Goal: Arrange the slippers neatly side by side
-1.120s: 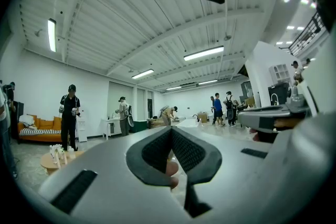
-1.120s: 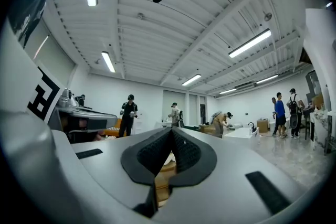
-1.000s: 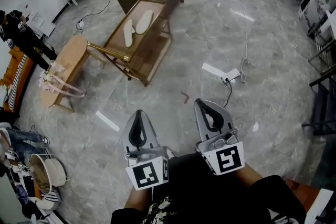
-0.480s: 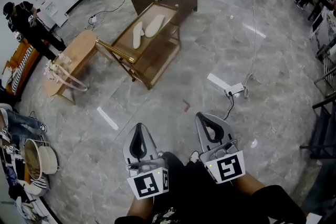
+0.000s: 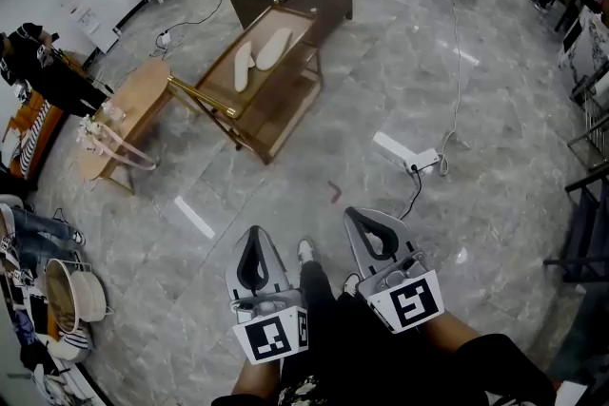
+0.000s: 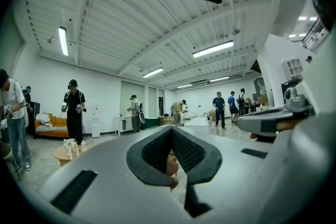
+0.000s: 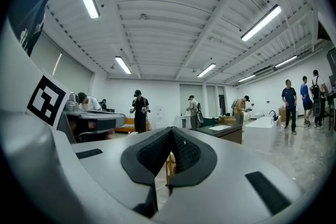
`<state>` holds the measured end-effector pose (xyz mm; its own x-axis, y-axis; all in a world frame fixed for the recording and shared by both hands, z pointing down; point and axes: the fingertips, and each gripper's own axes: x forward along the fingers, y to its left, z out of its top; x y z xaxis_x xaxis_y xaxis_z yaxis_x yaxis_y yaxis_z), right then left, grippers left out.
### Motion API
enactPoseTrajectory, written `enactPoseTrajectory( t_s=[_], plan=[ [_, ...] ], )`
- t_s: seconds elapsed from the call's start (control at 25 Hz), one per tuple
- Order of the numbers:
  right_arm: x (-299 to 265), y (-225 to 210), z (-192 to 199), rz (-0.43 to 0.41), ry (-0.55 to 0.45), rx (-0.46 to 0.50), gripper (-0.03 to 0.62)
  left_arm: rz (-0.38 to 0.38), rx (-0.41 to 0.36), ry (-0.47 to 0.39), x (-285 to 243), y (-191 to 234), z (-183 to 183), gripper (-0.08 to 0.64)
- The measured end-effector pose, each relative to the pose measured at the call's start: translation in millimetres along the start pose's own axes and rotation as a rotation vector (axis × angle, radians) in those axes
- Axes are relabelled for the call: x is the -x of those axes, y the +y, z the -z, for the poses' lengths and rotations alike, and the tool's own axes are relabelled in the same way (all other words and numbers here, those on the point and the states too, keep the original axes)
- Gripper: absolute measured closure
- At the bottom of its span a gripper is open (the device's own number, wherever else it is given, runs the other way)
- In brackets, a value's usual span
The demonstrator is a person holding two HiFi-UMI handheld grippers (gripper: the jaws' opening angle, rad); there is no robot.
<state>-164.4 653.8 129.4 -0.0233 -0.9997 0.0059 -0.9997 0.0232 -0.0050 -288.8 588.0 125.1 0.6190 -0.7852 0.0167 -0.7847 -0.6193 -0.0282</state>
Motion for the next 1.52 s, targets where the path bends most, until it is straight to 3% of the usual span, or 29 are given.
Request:
enactPoseTrajectory(
  t_s=[0.36, 1.08, 1.52],
  plan=[
    [-19.8, -6.3, -6.3, 0.033, 0.009, 0.016, 0.598, 0.047, 0.001, -0.022, -25.2, -0.4, -12.2, 0.566],
    [-114.5, -5.6, -14.6, 0.076, -0.049, -0.004, 0.598, 0.107, -0.025, -0.024, -99.1, 61.7, -15.9, 0.566],
    [-177.3, -0.2, -12.6, 0.128, -0.037, 0.019, 0.598, 0.166, 0.004, -0.037, -151.4, 104.2, -9.2, 0.566]
  ],
)
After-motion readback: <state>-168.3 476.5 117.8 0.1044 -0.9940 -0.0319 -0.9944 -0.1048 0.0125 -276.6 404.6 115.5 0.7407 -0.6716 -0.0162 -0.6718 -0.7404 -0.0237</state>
